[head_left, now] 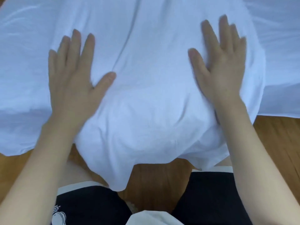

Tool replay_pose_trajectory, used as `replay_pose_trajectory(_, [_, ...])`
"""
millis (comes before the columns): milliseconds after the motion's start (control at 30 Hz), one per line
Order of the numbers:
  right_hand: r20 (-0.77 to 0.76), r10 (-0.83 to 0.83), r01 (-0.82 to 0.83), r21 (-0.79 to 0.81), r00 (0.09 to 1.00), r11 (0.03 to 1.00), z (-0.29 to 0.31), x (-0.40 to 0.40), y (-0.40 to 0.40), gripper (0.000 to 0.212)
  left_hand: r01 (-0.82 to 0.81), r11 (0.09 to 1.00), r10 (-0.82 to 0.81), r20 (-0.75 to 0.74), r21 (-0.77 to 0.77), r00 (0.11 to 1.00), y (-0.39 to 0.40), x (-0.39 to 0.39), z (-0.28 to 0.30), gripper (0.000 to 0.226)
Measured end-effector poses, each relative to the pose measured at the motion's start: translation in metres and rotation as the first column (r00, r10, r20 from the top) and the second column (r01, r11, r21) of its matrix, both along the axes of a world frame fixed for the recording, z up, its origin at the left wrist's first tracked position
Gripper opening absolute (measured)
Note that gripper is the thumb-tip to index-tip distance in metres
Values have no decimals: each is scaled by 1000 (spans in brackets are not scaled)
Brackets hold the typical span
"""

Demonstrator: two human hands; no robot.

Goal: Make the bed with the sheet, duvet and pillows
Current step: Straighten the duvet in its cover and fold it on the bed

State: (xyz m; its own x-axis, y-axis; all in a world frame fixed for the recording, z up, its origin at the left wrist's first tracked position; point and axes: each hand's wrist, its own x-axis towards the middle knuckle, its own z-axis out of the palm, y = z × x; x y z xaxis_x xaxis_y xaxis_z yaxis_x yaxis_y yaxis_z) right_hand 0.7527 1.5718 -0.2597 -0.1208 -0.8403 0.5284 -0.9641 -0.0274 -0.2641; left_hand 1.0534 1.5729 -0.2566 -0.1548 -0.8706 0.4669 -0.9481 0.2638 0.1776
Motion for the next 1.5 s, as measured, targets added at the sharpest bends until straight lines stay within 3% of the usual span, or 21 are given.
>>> replay_pose_trajectory(133, [207, -143, 136, 46, 968, 990, -21, -21, 35, 77, -117, 993, 120, -122, 25, 985, 28, 1, -12, 71])
replay_pose_trajectory(200, [430, -169, 123, 134, 887, 983, -24, -39, 48, 86, -164, 985, 172, -241, 54, 955, 42, 9, -19, 74])
replay_pose_trajectory(233, [570, -173, 90, 171, 803, 981, -26, -47, 52, 91, -180, 980, 198, -350, 81, 916, 49, 12, -20, 76])
replay_pose_trajectory(300, [785, -127, 16, 147, 607, 989, -28, -62, 60, 94, -186, 970, 241, -616, 154, 750, 65, 11, -26, 78])
replay_pose_trajectory(367, [866, -57, 3, 64, 496, 998, -36, -73, 67, 84, -161, 958, 288, -809, 239, 513, 80, 7, -38, 76])
replay_pose_trajectory(467, [898, -34, -9, 42, 439, 999, -54, -74, 76, 58, -119, 933, 360, -882, 339, 304, 95, 8, -58, 77])
replay_pose_trajectory(533, [931, -79, -83, 116, 357, 990, -66, -73, 83, 57, -42, 916, 398, -890, 400, 223, 100, 10, -66, 71])
replay_pose_trajectory(667, [960, -99, -319, 182, 260, 930, -63, -73, 93, 85, 31, 890, 441, -875, 456, 198, 97, 6, -60, 45])
replay_pose_trajectory(733, [946, -203, -387, 291, 253, 875, -46, -68, 100, 95, 38, 871, 478, -863, 490, 163, 98, 2, -46, 39])
replay_pose_trajectory(867, [893, -374, -425, 449, 252, 786, 7, -58, 110, 60, 63, 787, 601, -785, 614, 149, 106, -3, 2, 33])
replay_pose_trajectory(933, [871, -445, -392, 491, 208, 778, 40, -52, 111, 43, 80, 726, 667, -728, 683, 158, 107, -3, 32, 31])
replay_pose_trajectory(1000, [837, -532, -362, 540, 132, 760, 73, -47, 113, 39, 107, 661, 721, -669, 742, 182, 109, -1, 66, 30])
replay_pose_trajectory(1100, [774, -624, -331, 619, 104, 713, 131, -41, 112, 34, 139, 605, 746, -619, 784, 245, 104, -1, 126, 28])
replay_pose_trajectory(1267, [760, -643, -333, 634, 99, 698, 236, -41, 94, 56, 107, 610, 733, -610, 785, 300, 80, -9, 245, 39])
replay_pose_trajectory(1400, [784, -608, -276, 616, 122, 738, 319, -47, 82, 47, 93, 660, 692, -652, 746, 310, 77, -16, 331, 56])
replay_pose_trajectory(1500, [789, -602, -272, 610, 123, 744, 370, -47, 77, 36, 76, 666, 695, -654, 742, 300, 75, -17, 380, 51])
